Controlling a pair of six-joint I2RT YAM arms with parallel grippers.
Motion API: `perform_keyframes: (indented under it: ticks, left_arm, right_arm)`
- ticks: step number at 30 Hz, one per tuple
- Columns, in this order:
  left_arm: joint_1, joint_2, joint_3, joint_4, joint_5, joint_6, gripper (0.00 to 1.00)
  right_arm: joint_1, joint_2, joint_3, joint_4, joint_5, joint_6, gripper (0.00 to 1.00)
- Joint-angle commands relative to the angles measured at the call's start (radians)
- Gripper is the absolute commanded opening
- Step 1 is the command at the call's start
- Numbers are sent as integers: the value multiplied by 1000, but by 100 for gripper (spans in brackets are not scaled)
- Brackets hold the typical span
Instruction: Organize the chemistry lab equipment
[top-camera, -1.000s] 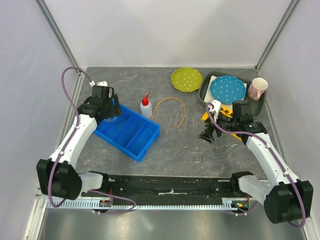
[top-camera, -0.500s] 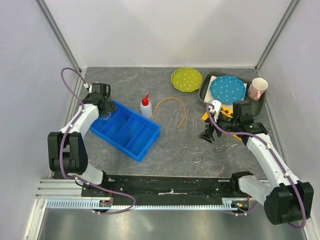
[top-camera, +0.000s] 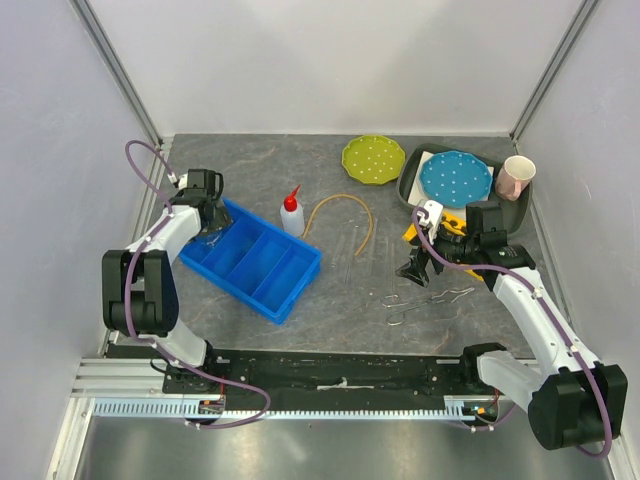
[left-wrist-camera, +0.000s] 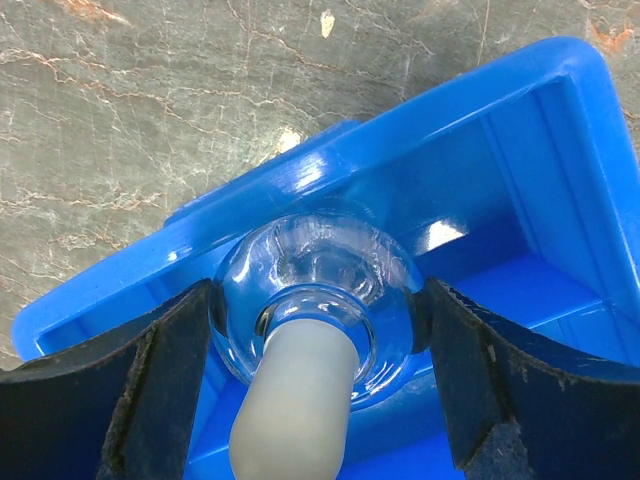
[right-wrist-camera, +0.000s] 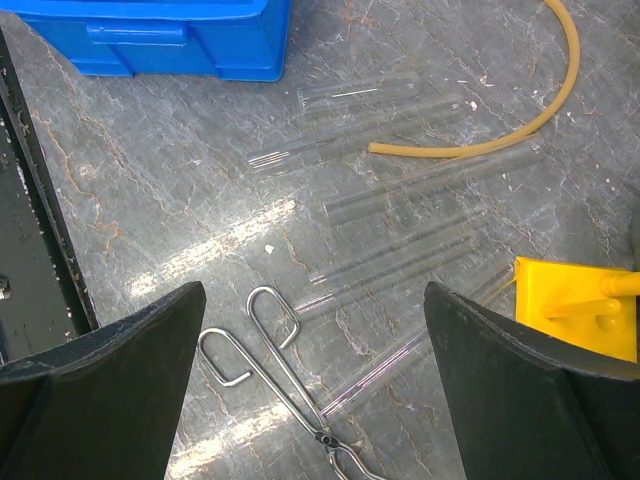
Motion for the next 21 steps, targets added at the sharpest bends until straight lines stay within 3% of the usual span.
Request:
perform_keyframes:
  ticks: [1,7,13,21]
  left_arm:
    - [0,-35,22,23,31,-17,86]
    - [0,-55,48,-15,45,17,97]
    - [1,-63,65,-47,44,38,99]
    - [1,-228,97,-76,152,102,99]
  right_arm:
    - [-2,-16,-5,23,-7,-23,98]
    - [-2,-16,-6,23,-3,-25,98]
    - [-2,-14,-6,21,0,-28,98]
    - [-2,-16,-8,18,0,-41,98]
